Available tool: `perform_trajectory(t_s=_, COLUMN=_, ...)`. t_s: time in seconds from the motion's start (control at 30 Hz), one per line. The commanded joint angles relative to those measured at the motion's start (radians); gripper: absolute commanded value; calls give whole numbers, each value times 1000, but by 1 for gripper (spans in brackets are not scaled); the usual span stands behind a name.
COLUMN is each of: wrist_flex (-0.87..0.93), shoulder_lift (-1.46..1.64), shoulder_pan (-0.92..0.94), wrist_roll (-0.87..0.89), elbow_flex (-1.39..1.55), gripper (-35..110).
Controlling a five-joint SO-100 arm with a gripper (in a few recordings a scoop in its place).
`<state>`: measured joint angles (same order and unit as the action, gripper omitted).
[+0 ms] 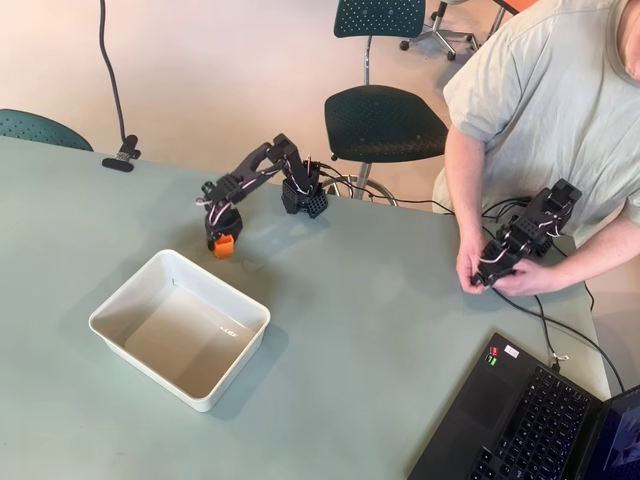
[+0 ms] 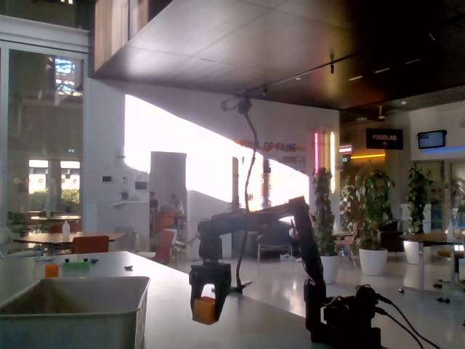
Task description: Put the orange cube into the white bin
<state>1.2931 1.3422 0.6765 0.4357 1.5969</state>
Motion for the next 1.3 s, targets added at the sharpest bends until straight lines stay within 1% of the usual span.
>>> perform_trajectory(t_s=0.0, wrist_flex=8, shoulder_lift=104, shoulder_pan=34, wrist_roll=3, elbow_flex=-25, gripper=23)
perform_trajectory(t_s=0.17, wrist_flex=-6, shoulder_lift=242, shoulder_pan=87, wrist_roll=3, elbow_flex=-29, gripper=23)
perform_trajectory(t_s=0.33, wrist_flex=-21, shoulder_lift=374, shoulder_pan=69, wrist_roll=0, elbow_flex=-48, gripper=23)
perform_trajectory(t_s=0.47, wrist_flex=-67, shoulder_lift=394, shoulder_pan=-6, wrist_roll=3, elbow_flex=-160, gripper=23)
perform_trajectory(t_s=0.63, wrist_flex=-121, shoulder_lift=331, shoulder_pan=-95, wrist_roll=3, elbow_flex=-298, gripper=23)
perform_trajectory(t_s=0.8, wrist_flex=-301, shoulder_lift=212, shoulder_pan=-175, wrist_roll=6, elbow_flex=-356, gripper=23)
perform_trajectory(t_s=1.0, wrist_flex=-586, shoulder_lift=67, shoulder_pan=-249, wrist_roll=5, elbow_flex=-360, gripper=23)
perform_trajectory(t_s=1.13, wrist_flex=-787, shoulder_lift=-32, shoulder_pan=-264, wrist_roll=5, elbow_flex=-360, gripper=23)
perform_trajectory(t_s=1.27, wrist_flex=-928, shoulder_lift=-95, shoulder_pan=-264, wrist_roll=3, elbow_flex=-360, gripper=23)
